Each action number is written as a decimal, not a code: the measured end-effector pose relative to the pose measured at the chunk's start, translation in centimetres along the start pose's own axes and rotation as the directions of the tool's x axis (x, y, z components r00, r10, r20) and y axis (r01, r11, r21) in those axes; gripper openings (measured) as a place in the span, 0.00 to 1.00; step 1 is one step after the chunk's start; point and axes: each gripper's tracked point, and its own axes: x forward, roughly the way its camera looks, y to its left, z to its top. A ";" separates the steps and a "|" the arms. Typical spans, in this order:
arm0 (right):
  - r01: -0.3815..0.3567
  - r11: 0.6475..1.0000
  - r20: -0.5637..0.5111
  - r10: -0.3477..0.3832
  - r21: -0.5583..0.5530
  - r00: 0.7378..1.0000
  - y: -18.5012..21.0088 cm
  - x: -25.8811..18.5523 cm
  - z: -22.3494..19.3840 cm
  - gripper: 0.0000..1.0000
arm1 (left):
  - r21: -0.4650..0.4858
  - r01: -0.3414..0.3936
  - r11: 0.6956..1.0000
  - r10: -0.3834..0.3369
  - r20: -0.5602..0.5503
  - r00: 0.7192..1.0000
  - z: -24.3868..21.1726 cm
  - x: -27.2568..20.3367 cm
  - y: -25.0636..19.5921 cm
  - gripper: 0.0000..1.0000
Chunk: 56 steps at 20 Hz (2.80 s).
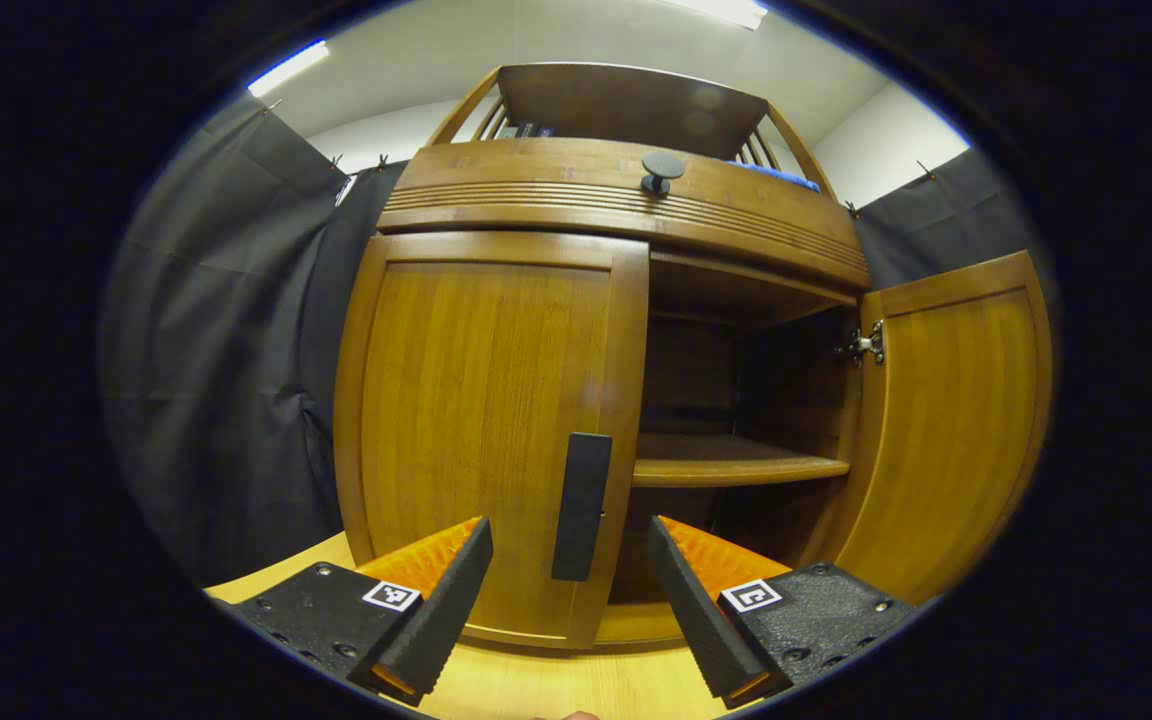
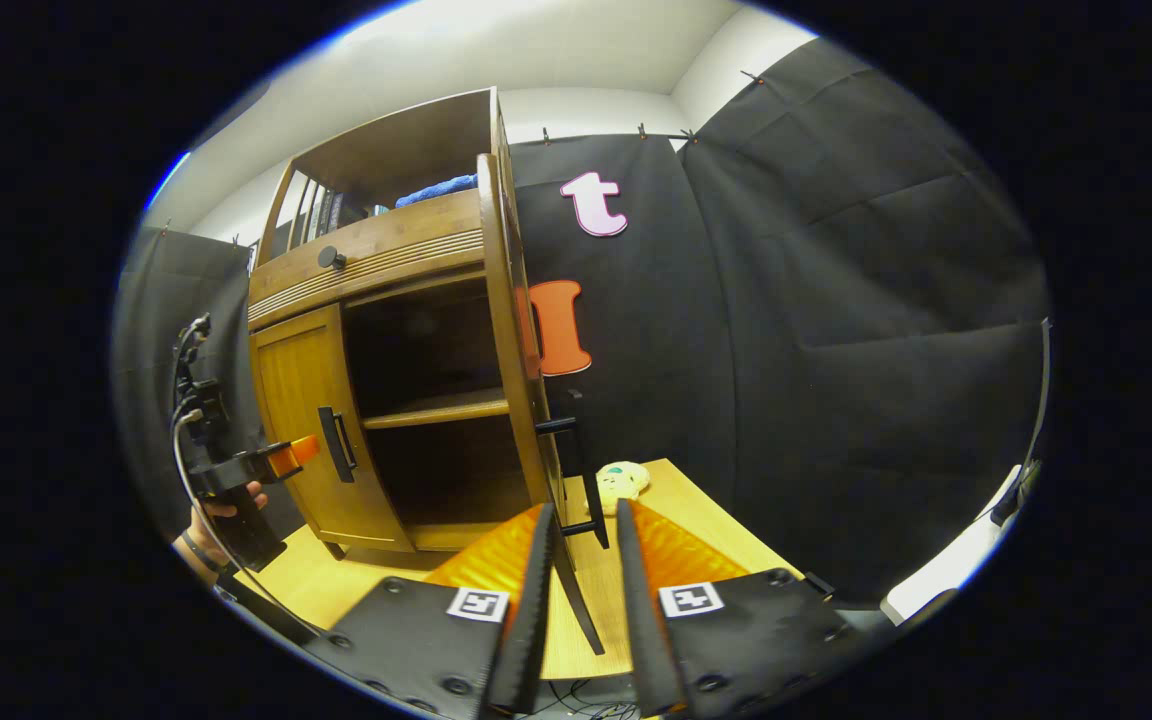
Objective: Open the right door of the double-door shoe cabinet with the right hand, and open the left door with the left hand.
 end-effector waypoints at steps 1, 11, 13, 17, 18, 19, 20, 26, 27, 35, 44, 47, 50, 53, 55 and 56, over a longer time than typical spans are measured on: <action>0.014 1.000 0.007 -0.014 -0.008 1.000 0.1 -0.6 -0.2 0.61 | 0.012 0.009 1.000 -0.009 0.003 1.000 -0.2 1.0 0.1 0.91; 0.061 0.998 -0.003 -0.061 0.004 0.998 0.2 -2.3 -0.8 0.98 | 0.000 0.022 1.000 -0.022 -0.010 1.000 -2.2 7.0 0.7 0.91; 0.051 0.999 0.003 -0.051 0.000 0.999 0.6 -2.5 -0.5 0.98 | -0.007 0.034 0.999 -0.034 -0.020 0.999 -2.4 8.0 0.6 0.91; 0.034 0.999 0.013 -0.034 -0.026 0.999 1.3 -2.4 -0.1 0.88 | -0.035 0.056 0.998 -0.057 -0.030 0.998 -2.8 8.6 0.7 0.75; 0.030 0.999 0.013 -0.030 -0.032 0.999 1.3 -2.2 0.0 0.88 | -0.029 0.059 0.998 -0.060 -0.025 0.998 -2.8 8.6 0.7 0.75; 0.024 0.999 0.010 -0.024 -0.036 1.000 1.3 -1.9 0.1 0.98 | -0.022 0.064 0.998 -0.065 -0.019 0.998 -2.8 8.6 0.8 0.77; 0.017 0.999 0.005 -0.017 -0.038 1.000 1.3 -2.0 -0.1 0.98 | -0.018 0.068 0.998 -0.068 -0.016 0.998 -2.8 8.5 0.8 0.77; -0.030 0.998 0.012 0.030 -0.061 0.999 2.3 -2.1 0.0 0.98 | 0.021 0.178 0.984 -0.178 -0.030 0.984 -3.1 8.3 -1.2 0.58; -0.040 0.997 0.015 0.041 -0.067 0.999 2.5 -2.2 0.1 0.98 | 0.021 0.160 0.987 -0.159 -0.037 0.987 -3.2 8.3 -1.3 0.45; -0.090 0.990 0.000 0.090 -0.105 0.996 3.0 -2.4 0.1 0.98 | 0.079 0.059 0.995 -0.052 -0.087 0.995 -2.5 3.1 0.5 0.29; -0.144 0.984 -0.011 0.143 -0.107 0.990 4.8 -2.1 0.2 0.98 | 0.050 -0.054 0.997 0.058 -0.093 0.994 -1.1 -5.4 5.4 0.28; -0.167 0.981 -0.024 0.166 -0.100 0.986 5.5 -1.7 0.0 0.98 | 0.052 -0.122 0.991 0.126 -0.076 0.989 -0.7 -7.9 7.9 0.27; -0.202 0.974 -0.032 0.200 -0.102 0.979 6.5 -1.4 0.0 0.98 | 0.082 -0.178 0.981 0.184 -0.068 0.981 -0.3 -10.2 10.7 0.28; -0.247 0.965 -0.036 0.244 -0.089 0.969 8.3 -0.5 -0.2 0.89 | 0.051 -0.202 0.978 0.204 -0.052 0.977 0.3 -11.5 12.5 0.23; -0.268 0.959 -0.044 0.265 -0.093 0.963 9.2 0.0 -0.6 0.98 | 0.040 -0.188 0.981 0.190 -0.056 0.980 0.1 -11.6 13.3 0.22; -0.279 0.956 -0.046 0.276 -0.096 0.960 9.6 0.1 -0.7 0.89 | 0.042 -0.182 0.982 0.184 -0.054 0.981 0.1 -11.7 13.4 0.23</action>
